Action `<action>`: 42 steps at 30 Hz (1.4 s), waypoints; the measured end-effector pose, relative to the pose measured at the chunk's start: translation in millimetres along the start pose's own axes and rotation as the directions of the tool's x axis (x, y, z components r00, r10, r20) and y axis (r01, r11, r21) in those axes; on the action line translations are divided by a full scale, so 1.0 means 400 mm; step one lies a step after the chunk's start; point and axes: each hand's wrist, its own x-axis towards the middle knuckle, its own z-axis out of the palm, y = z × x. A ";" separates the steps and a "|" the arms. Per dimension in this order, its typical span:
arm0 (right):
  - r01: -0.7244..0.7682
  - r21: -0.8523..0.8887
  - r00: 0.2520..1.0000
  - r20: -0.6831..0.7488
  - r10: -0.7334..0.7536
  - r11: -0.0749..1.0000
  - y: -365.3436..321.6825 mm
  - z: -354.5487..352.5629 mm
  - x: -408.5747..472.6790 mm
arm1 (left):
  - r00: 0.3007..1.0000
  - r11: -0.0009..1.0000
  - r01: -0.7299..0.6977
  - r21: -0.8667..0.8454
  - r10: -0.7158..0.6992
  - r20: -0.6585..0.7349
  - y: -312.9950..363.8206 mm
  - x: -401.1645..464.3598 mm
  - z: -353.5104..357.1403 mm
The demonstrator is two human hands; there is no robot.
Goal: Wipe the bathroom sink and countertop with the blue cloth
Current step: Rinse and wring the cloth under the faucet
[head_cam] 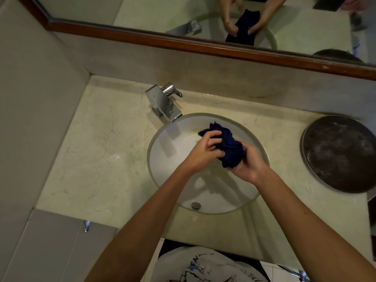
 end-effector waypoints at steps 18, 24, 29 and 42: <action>-0.142 -0.522 0.985 -0.161 0.067 0.841 -0.108 -0.063 0.016 | 0.987 0.817 -0.161 0.554 0.145 0.073 0.058 0.080 -0.081; 0.022 -0.169 0.998 0.058 -0.013 0.985 -0.083 -0.033 0.027 | 0.981 0.971 0.183 -0.153 -0.170 0.093 0.078 0.064 -0.090; -0.020 -0.068 0.964 0.264 0.037 0.997 -0.038 -0.013 0.020 | 0.951 0.822 0.310 -0.477 -0.268 0.157 0.061 0.050 -0.104; 0.282 -0.615 0.913 -0.064 -0.403 0.736 -0.074 -0.045 0.038 | 0.977 0.960 0.145 0.241 -0.100 -0.189 0.021 0.077 -0.110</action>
